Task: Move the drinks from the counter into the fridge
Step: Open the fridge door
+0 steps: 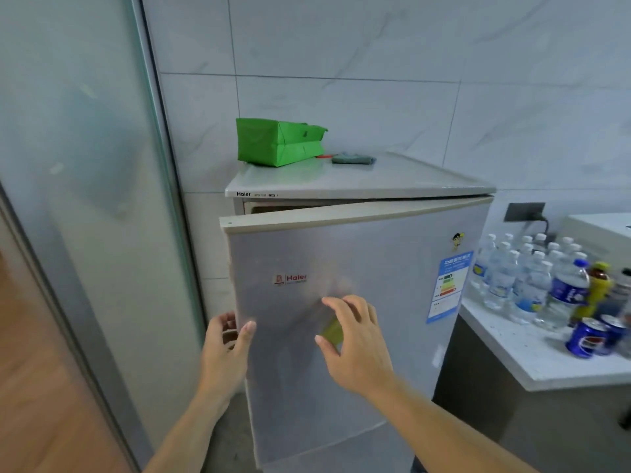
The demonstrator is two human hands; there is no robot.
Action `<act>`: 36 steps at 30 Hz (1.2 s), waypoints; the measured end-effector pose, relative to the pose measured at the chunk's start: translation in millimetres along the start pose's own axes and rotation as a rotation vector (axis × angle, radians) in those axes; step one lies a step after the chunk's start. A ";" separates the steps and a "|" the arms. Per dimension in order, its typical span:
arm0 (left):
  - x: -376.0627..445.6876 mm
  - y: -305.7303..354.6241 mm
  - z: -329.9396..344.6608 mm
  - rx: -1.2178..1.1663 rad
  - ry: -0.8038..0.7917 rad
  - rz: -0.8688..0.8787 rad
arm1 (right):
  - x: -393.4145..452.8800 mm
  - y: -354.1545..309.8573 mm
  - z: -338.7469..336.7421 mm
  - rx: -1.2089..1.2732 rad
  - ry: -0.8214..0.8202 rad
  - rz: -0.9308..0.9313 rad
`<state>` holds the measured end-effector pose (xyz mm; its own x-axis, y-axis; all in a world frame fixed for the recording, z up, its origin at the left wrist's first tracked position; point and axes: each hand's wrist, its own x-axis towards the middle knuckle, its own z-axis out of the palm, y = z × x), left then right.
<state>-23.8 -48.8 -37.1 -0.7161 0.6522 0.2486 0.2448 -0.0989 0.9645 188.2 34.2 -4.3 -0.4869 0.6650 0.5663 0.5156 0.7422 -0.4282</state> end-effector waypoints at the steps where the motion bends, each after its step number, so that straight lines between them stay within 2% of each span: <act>1: -13.0 2.5 -1.4 -0.006 0.002 0.006 | -6.8 -2.6 -4.7 0.020 0.015 0.011; 10: -159.7 32.4 24.0 -0.080 0.223 0.049 | -101.0 -8.6 -66.3 0.299 -0.005 0.068; 13: -220.5 38.1 40.9 -0.021 0.237 0.071 | -144.8 1.3 -95.0 0.377 -0.044 0.086; 15: -254.4 40.1 46.0 -0.076 0.206 -0.027 | -175.9 10.7 -114.2 0.398 -0.073 0.104; 19: -291.9 65.6 56.9 -0.380 -0.124 -0.485 | -231.1 24.5 -154.5 0.465 -0.025 0.117; 20: -311.5 68.7 68.4 -0.404 -0.182 -0.505 | -242.4 28.3 -164.9 0.481 0.022 0.127; 22: -348.8 82.5 102.9 -0.212 -0.185 -0.390 | -265.0 40.1 -182.9 0.511 0.120 0.153; 24: -387.9 83.1 147.4 0.141 -0.003 -0.086 | -288.0 56.2 -196.9 0.516 0.190 0.176; 25: -406.3 90.9 157.3 0.140 -0.006 -0.035 | -299.4 65.6 -202.0 0.506 0.227 0.179; 26: -414.8 92.9 165.8 0.113 -0.099 -0.083 | -309.6 75.6 -207.2 0.510 0.269 0.193; 27: -412.4 98.2 172.9 0.089 -0.305 -0.194 | -317.8 83.9 -212.5 0.539 0.313 0.225; 28: -412.9 98.2 177.6 0.063 -0.556 -0.383 | -323.7 92.4 -218.6 0.582 0.362 0.263; 29: -411.9 102.5 180.6 -0.054 -0.654 -0.526 | -328.0 101.9 -225.1 0.614 0.416 0.291; 30: -418.6 101.4 186.1 -0.053 -0.712 -0.563 | -331.9 114.1 -231.6 0.624 0.475 0.314; 32: -418.4 95.3 207.1 0.033 -0.701 -0.511 | -339.3 146.0 -244.1 0.595 0.566 0.393; 35: -432.2 85.7 231.2 0.175 -0.548 0.032 | -342.7 199.5 -263.7 0.501 0.627 0.561; 36: -432.4 78.3 231.1 0.155 -0.557 0.115 | -340.4 216.7 -271.6 0.446 0.661 0.615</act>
<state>456.1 -164.8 -89.5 -0.2383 0.9445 0.2262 0.4234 -0.1086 0.8994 657.2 -54.0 -98.6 0.3342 0.8637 0.3774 0.1692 0.3389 -0.9255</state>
